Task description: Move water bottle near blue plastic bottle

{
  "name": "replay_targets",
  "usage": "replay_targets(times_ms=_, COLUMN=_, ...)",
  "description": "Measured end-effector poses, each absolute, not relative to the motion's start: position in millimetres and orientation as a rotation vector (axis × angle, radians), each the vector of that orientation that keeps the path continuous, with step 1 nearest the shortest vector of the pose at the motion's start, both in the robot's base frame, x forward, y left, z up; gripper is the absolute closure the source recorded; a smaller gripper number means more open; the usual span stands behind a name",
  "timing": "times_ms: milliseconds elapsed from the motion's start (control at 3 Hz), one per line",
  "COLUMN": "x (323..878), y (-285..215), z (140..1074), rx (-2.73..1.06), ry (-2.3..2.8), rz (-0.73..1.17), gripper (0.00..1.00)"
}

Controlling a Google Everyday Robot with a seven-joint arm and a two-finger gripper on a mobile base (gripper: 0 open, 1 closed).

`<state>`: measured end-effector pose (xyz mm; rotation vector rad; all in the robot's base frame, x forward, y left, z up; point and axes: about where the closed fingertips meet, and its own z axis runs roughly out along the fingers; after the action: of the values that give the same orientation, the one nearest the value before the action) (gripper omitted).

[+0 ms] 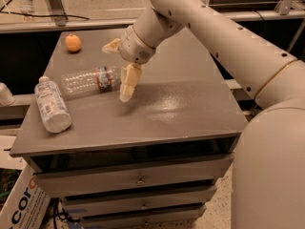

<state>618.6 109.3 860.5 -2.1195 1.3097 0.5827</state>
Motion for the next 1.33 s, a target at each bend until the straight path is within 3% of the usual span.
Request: replay_targets(times_ms=1333, x=636, y=78, z=868, rx=-1.993, ry=1.355, rz=0.649, gripper=0.0)
